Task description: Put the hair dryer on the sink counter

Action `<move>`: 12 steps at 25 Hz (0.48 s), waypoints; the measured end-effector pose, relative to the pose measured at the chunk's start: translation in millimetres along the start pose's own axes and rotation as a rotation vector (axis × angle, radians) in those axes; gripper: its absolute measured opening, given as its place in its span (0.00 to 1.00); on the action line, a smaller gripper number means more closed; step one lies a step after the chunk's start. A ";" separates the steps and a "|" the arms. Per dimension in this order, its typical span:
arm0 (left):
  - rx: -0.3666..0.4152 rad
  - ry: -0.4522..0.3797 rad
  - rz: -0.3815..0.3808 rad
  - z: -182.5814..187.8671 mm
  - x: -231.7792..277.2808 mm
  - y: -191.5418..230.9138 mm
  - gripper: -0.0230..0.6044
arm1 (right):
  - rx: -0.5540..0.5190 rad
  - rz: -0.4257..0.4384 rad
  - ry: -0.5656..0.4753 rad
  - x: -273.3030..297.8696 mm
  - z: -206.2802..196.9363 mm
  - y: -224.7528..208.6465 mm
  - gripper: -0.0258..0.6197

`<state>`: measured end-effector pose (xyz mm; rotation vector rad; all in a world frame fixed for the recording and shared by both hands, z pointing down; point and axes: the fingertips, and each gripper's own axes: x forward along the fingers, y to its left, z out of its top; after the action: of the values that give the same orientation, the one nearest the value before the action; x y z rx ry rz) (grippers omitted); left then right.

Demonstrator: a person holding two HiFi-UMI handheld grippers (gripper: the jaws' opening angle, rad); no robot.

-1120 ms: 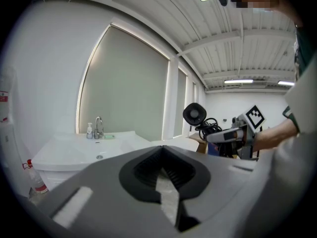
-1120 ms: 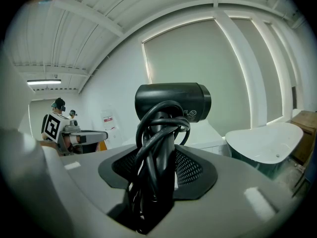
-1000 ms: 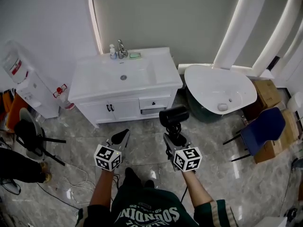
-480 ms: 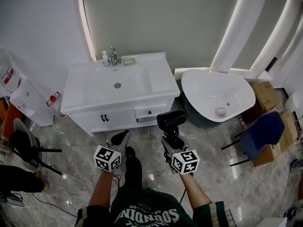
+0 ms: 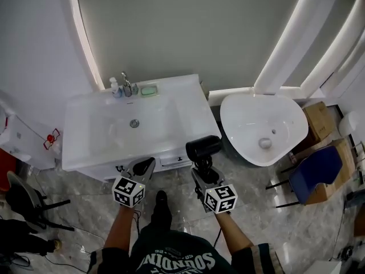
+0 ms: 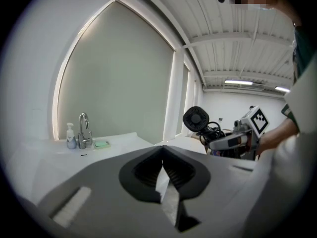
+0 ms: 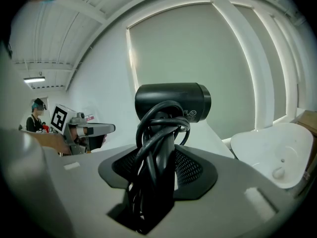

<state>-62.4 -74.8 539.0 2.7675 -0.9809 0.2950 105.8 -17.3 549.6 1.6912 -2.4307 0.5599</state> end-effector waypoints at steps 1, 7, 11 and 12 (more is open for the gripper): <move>0.000 0.005 -0.007 4.8 13.4 17.5 0.12 | 0.004 -0.005 0.004 19.2 7.5 -4.9 0.34; 0.000 0.018 -0.035 36.6 79.3 103.0 0.12 | 0.012 -0.032 0.006 110.5 54.5 -32.7 0.34; -0.007 0.025 -0.051 47.0 106.8 130.5 0.12 | 0.016 -0.050 0.003 139.8 71.6 -46.5 0.34; -0.009 0.026 -0.057 48.4 112.5 133.2 0.12 | 0.015 -0.055 0.005 143.5 73.2 -50.2 0.34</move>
<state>-55.6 -255.6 535.3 2.7710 -0.8932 0.3168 107.6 -185.6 537.9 1.7534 -2.3746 0.5755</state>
